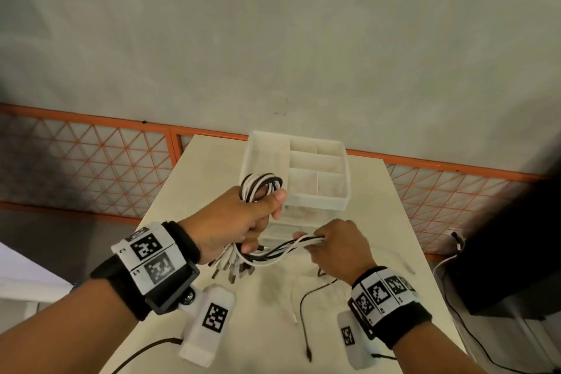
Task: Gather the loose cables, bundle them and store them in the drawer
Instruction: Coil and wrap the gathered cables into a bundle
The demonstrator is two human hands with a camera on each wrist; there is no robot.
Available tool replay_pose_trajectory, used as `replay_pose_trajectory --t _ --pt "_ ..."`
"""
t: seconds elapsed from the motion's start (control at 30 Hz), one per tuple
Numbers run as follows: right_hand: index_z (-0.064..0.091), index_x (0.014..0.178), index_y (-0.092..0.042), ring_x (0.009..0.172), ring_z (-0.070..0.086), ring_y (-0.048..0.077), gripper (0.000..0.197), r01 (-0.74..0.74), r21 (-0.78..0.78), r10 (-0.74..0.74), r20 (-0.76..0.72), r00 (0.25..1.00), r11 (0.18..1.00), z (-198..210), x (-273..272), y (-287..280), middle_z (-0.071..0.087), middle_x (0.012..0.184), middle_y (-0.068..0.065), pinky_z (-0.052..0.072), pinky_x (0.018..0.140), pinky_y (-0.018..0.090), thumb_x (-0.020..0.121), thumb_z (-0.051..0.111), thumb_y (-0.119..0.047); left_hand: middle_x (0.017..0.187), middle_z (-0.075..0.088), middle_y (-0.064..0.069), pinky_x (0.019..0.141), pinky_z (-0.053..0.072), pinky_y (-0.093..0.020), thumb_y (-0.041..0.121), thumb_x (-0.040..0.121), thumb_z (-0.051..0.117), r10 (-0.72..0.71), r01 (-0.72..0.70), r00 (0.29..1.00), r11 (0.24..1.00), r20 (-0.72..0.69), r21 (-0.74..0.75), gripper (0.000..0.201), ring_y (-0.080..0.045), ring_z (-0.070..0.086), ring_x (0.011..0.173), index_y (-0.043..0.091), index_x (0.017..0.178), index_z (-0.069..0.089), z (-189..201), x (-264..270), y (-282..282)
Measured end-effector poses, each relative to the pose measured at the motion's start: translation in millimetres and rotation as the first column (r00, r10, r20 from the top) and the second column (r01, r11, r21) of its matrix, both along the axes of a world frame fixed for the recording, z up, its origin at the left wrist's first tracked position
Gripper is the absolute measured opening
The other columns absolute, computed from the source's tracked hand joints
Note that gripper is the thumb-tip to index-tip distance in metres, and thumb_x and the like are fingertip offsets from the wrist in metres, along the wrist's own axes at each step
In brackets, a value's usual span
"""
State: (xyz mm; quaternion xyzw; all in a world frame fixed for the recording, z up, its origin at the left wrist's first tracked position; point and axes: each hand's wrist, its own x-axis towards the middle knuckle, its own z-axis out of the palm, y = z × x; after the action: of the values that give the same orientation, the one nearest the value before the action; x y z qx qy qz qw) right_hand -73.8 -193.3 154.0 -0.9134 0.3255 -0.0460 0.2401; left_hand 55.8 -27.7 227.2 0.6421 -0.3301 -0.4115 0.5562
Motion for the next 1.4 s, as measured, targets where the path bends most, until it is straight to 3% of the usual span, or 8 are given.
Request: replay_pose_trajectory --t 0.2,0.33,0.47,0.77,0.97,1.13,1.23,1.4 --pt "0.048 0.048 -0.022 0.063 0.056 0.021 0.051 0.069 -0.177 -0.064 0.03 0.997 0.982 17 -1 -7 0.052 0.055 -0.005 0.043 0.055 0.027 0.089 0.062 -0.049 0.044 0.036 0.01 0.043 0.03 -0.026 0.034 0.085 0.073 0.094 -0.104 0.992 0.988 0.088 0.116 0.032 -0.011 0.029 0.038 0.012 0.071 0.055 -13 -1 -5" --pt "0.073 0.071 -0.028 0.052 0.054 0.002 0.014 -0.265 0.095 0.259 0.067 0.964 0.96 40 -11 -2 0.057 0.056 -0.012 0.039 0.054 0.013 0.075 0.084 -0.035 0.045 0.032 0.006 0.044 0.033 -0.027 0.038 0.089 0.067 0.312 -0.313 0.949 0.95 0.055 0.014 0.038 -0.014 0.029 0.039 0.013 0.066 0.049 -19 8 -6" --pt "0.077 0.103 -0.028 0.062 0.061 -0.002 0.027 -0.384 0.282 0.355 0.151 0.923 0.879 36 -5 22 0.07 0.073 -0.012 0.047 0.064 0.014 0.078 0.083 -0.038 0.045 0.033 0.006 0.046 0.032 -0.028 0.036 0.09 0.065 0.35 -0.346 0.933 0.936 0.088 -0.057 0.041 -0.015 0.028 0.04 0.016 0.062 0.045 -20 7 -13" --pt "0.063 0.051 -0.019 0.047 0.041 0.006 0.053 -0.218 0.165 0.201 0.111 0.973 0.962 38 1 2 0.05 0.045 -0.008 0.038 0.052 0.033 0.044 0.079 -0.068 0.062 0.058 0.003 0.049 0.044 -0.027 0.047 0.076 0.078 -0.256 0.161 0.919 0.939 0.3 0.305 0.029 -0.011 0.05 0.047 0.022 0.09 0.07 -14 -3 -8" --pt "0.071 0.066 -0.026 0.064 0.064 0.014 0.038 -0.192 0.068 0.179 0.162 0.97 0.979 51 3 -5 0.069 0.066 -0.007 0.055 0.061 0.035 0.052 0.09 -0.055 0.066 0.061 0.006 0.055 0.04 -0.02 0.043 0.079 0.072 -0.27 -0.041 0.798 0.869 0.54 0.494 0.023 -0.008 0.057 0.063 0.023 0.074 0.062 -37 -10 -25" --pt "0.077 0.071 -0.019 0.061 0.067 0.011 0.018 -0.144 0.127 0.097 0.317 0.944 0.981 57 -2 -2 0.072 0.066 -0.004 0.055 0.056 0.025 0.064 0.091 -0.029 0.051 0.047 0.003 0.05 0.035 -0.026 0.031 0.074 0.077 -0.026 -0.035 0.986 0.933 0.163 0.359 0.019 -0.017 0.039 0.044 0.018 0.062 0.07 -42 -12 -29" --pt "0.077 0.069 -0.022 0.064 0.067 0.006 0.015 -0.152 0.143 0.095 0.347 0.933 0.978 58 -4 -1 0.074 0.068 -0.007 0.051 0.057 0.018 0.064 0.091 -0.027 0.045 0.036 0.005 0.044 0.029 -0.024 0.025 0.077 0.081 -0.005 0.0 1.0 0.952 0.016 0.308 0.031 -0.015 0.029 0.041 0.02 0.052 0.064 -41 -14 -28" --pt "0.075 0.067 -0.02 0.054 0.06 0.005 0.016 -0.144 0.197 0.049 0.418 0.907 0.97 62 -6 -1 0.07 0.064 -0.005 0.046 0.048 0.02 0.064 0.09 -0.023 0.048 0.032 0.004 0.046 0.026 -0.025 0.025 0.073 0.084 0.03 0.032 0.974 0.963 -0.224 0.267 0.031 -0.012 0.026 0.042 -0.001 0.08 0.07 -38 -12 -26"
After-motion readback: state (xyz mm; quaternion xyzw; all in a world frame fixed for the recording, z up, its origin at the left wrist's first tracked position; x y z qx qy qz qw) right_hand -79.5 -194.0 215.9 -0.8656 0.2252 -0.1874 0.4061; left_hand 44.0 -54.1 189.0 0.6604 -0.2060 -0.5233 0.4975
